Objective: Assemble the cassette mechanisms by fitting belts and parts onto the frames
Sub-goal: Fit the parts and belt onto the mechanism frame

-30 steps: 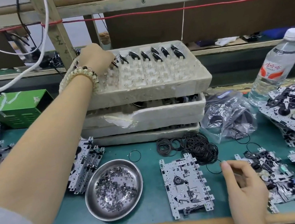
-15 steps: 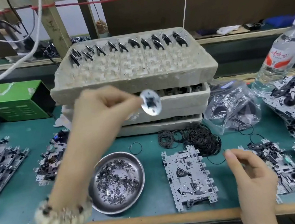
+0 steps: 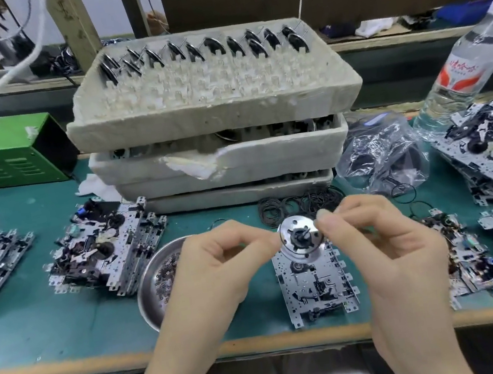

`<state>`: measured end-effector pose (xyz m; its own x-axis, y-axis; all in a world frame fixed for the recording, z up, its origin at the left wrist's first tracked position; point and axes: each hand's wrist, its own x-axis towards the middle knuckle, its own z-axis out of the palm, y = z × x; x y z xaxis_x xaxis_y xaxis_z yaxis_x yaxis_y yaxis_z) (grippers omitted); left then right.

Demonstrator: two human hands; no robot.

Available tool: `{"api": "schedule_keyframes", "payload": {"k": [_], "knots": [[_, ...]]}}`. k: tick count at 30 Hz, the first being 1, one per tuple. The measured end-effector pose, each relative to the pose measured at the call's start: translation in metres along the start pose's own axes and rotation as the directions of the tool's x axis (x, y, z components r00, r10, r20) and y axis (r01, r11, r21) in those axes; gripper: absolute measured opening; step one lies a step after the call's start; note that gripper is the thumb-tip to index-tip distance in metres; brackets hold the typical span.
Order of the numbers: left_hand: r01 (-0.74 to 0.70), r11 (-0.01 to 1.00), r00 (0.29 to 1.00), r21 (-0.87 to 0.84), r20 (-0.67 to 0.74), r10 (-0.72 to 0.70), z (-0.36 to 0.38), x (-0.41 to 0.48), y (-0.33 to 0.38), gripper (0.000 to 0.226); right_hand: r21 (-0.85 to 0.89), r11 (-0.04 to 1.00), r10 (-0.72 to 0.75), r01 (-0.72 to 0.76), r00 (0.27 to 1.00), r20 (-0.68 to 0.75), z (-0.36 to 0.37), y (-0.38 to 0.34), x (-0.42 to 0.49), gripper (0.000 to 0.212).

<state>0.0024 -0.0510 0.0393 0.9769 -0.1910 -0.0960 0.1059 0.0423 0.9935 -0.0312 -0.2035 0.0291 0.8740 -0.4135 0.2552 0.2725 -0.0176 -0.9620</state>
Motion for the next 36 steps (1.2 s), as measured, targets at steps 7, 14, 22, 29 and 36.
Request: {"api": "schedule_keyframes", "payload": {"k": [7, 14, 22, 29, 36], "knots": [[-0.001, 0.998, 1.000, -0.060, 0.029, 0.002, -0.004, 0.001, -0.008, 0.010, -0.498, 0.837, -0.305, 0.226, 0.949, -0.081, -0.006, 0.008, -0.001, 0.013], [-0.254, 0.963, 0.960, -0.089, 0.099, 0.263, 0.000, 0.002, -0.028, 0.009, -0.080, 0.981, 0.184, -0.178, 0.980, 0.071, -0.019, 0.001, 0.013, 0.010], [-0.678, 0.574, 0.682, 0.459, 0.103, 0.724, 0.005, 0.006, -0.048, 0.004, 0.175, 0.722, 0.397, -0.669, 0.608, 0.688, -0.043, 0.007, 0.041, 0.028], [-0.816, -0.009, 0.354, 0.578, 0.513, 0.782, -0.004, 0.029, -0.054, 0.011, -0.173, 0.913, 0.387, -0.369, 0.655, 0.649, -0.062, 0.018, 0.053, 0.035], [-0.847, -0.082, 0.351, 0.526, 0.667, 0.657, 0.003, 0.051, -0.064, 0.015, -0.354, 0.899, 0.428, -0.257, 0.683, 0.592, -0.077, 0.046, 0.061, 0.032]]}}
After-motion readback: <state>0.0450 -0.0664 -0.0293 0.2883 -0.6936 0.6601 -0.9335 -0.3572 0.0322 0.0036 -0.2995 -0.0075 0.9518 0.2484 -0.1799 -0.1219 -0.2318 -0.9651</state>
